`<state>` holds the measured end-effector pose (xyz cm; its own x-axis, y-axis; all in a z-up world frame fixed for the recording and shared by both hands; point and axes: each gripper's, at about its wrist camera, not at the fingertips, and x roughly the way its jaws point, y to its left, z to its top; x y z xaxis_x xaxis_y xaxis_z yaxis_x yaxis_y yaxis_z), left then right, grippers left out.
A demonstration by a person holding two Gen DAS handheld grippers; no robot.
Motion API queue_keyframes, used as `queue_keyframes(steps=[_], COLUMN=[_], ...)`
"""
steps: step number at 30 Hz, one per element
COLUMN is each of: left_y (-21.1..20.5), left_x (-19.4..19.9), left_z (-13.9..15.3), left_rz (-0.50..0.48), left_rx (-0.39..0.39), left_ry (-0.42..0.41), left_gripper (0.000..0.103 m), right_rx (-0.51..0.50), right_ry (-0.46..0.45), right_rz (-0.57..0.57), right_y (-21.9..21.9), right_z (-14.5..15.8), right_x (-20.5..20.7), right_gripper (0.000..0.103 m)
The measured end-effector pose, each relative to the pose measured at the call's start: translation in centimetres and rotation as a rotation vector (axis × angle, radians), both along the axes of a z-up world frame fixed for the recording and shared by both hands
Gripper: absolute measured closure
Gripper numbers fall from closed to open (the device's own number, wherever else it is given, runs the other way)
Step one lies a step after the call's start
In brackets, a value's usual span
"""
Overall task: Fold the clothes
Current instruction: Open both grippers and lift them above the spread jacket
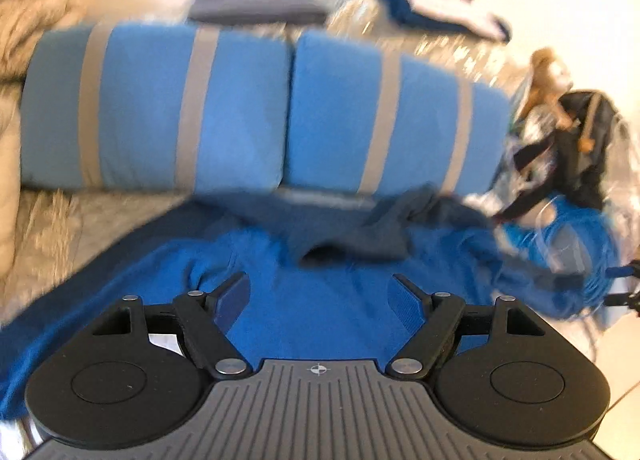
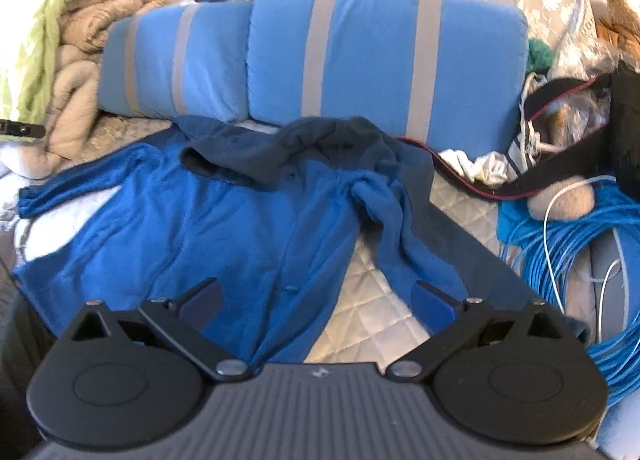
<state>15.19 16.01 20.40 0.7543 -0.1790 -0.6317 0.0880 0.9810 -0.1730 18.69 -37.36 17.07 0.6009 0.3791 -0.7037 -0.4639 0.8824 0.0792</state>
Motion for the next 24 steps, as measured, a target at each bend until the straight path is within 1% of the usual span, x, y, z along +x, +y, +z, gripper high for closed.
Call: queue_keyframes(steps=[2, 4, 6, 8, 10, 11, 12, 16, 20, 24], left_y=[-0.2, -0.5, -1.2, -2.0, -2.6, -3.0, -3.3, -4.2, -4.7, -5.0], left_x=[0.1, 0.6, 1.7, 2.9, 4.1, 4.6, 5.2, 7.8, 9.9, 12.1], left_z=[1.6, 2.2, 1.4, -0.1, -2.4, -3.5, -4.5, -8.7, -11.8, -14.0], left_rz=[-0.012, -0.02, -0.009, 0.017, 0.064, 0.068, 0.063, 0.033, 0.007, -0.019], left_rx=[-0.023, -0.022, 0.016, 0.067, 0.128, 0.159, 0.185, 0.284, 0.302, 0.303], left_ry=[-0.044, -0.072, -0.085, -0.094, -0.118, -0.126, -0.128, -0.107, -0.083, -0.074], left_gripper=[0.022, 0.02, 0.018, 0.018, 0.018, 0.018, 0.018, 0.018, 0.018, 0.018], right_rx=[0.013, 0.025, 0.027, 0.025, 0.019, 0.015, 0.014, 0.019, 0.012, 0.032], right_ry=[-0.024, -0.048, -0.081, -0.115, -0.131, -0.14, -0.143, -0.109, -0.108, -0.103], right_rz=[0.003, 0.007, -0.003, -0.037, -0.068, -0.084, -0.094, -0.067, -0.011, 0.032], right_y=[-0.3, -0.7, -0.8, -0.6, -0.1, 0.2, 0.5, 1.9, 4.5, 7.4], right_z=[1.6, 3.3, 4.3, 4.3, 3.1, 2.5, 1.9, -1.6, -4.3, -6.2], right_x=[0.2, 0.4, 0.8, 1.8, 2.7, 3.1, 3.5, 5.2, 6.8, 9.2], right_gripper=[0.0, 0.0, 0.0, 0.0, 0.0, 0.0, 0.0, 0.0, 0.0, 0.0])
